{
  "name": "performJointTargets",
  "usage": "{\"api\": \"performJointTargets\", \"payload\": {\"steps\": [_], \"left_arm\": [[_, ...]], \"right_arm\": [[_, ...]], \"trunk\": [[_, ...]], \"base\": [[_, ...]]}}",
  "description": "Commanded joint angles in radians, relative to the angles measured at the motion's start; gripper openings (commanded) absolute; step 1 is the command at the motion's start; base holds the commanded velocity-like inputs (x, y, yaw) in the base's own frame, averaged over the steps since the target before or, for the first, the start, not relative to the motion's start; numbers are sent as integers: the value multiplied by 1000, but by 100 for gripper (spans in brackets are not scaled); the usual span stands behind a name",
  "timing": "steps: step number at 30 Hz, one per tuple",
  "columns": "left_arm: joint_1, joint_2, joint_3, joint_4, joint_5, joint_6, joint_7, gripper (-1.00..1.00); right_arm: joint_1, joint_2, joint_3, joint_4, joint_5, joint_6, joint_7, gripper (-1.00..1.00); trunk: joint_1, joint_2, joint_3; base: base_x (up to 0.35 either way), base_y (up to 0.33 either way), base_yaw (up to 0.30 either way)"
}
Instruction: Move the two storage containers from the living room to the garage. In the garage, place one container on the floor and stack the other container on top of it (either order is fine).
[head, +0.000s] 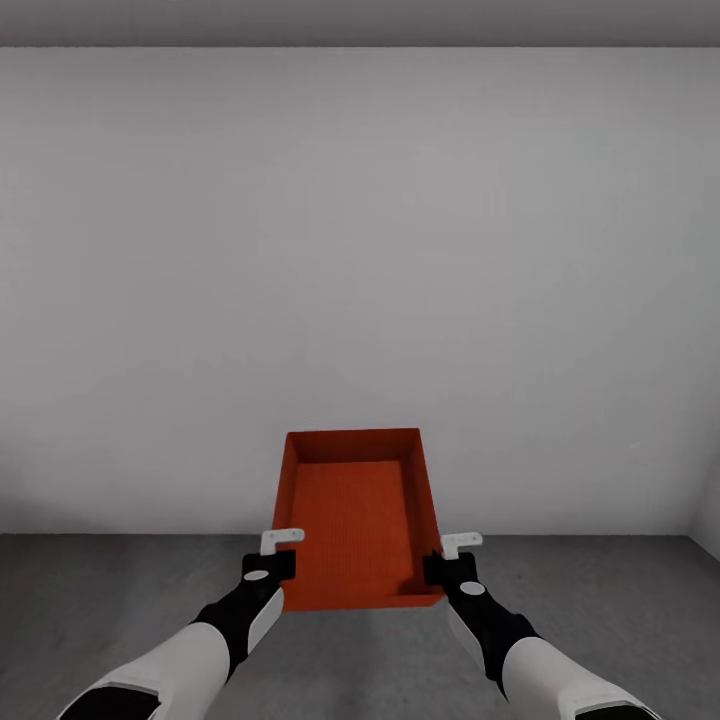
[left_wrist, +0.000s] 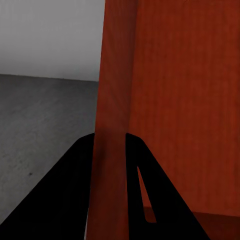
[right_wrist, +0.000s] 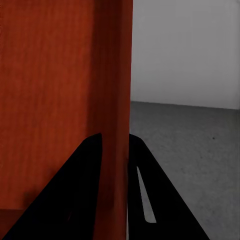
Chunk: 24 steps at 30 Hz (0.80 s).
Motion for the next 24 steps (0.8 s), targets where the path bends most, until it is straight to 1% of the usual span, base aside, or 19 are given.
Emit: {"api": "performJointTargets", "payload": {"steps": [1, 19, 20, 24], "left_arm": [[-1, -3, -3, -6, 4, 0, 7, -100], [-1, -3, -8, -2, 13, -2, 7, -100], [-1, -3, 75, -21, -76, -2, 7, -100], [-1, -2, 76, -21, -76, -2, 7, -100]], "right_arm": [[-1, 0, 8, 4, -2, 0, -7, -100], [-1, 0, 5, 5, 7, 1, -7, -100], [-1, 1, 5, 5, -40, 1, -7, -100], [-1, 2, 6, 5, -40, 1, -7, -100]], "trunk": [[0, -1, -2], [0, -1, -28], [0, -1, -30], [0, -1, -36]], "base": [[0, 0, 0], [0, 0, 0], [0, 0, 0], [0, 0, 0]]}}
